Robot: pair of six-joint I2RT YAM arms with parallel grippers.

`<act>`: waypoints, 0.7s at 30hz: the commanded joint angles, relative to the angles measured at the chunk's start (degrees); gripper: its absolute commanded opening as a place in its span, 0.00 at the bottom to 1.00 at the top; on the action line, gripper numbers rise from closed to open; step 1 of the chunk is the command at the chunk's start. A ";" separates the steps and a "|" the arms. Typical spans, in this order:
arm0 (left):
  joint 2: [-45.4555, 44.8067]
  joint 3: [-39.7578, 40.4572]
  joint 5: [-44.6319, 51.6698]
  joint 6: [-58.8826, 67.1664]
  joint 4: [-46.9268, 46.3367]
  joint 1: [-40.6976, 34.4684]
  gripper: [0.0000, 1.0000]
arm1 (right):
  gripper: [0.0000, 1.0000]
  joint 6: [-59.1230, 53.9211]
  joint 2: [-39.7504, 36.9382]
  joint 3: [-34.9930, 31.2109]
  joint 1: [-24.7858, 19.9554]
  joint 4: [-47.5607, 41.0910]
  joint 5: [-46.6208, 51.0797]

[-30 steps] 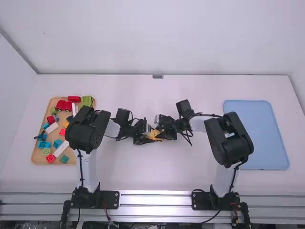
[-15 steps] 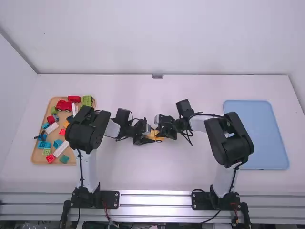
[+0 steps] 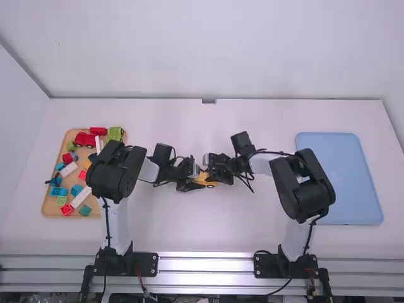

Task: Assemble lego blocks to make yellow taxi

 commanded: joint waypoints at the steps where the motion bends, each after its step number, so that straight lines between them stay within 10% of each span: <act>1: 1.09 0.31 -0.59 -0.13 -0.50 -0.35 0.50 | 0.18 -1.33 0.92 -1.31 1.55 0.68 2.62; 15: 1.09 0.31 -0.61 -0.15 -0.57 -0.37 0.50 | 0.62 4.26 0.87 0.50 -0.96 3.26 -7.04; 21: 1.09 0.31 -0.61 -0.13 -0.59 -0.35 0.50 | 0.63 -1.36 0.87 3.39 -3.06 -2.75 -13.16</act>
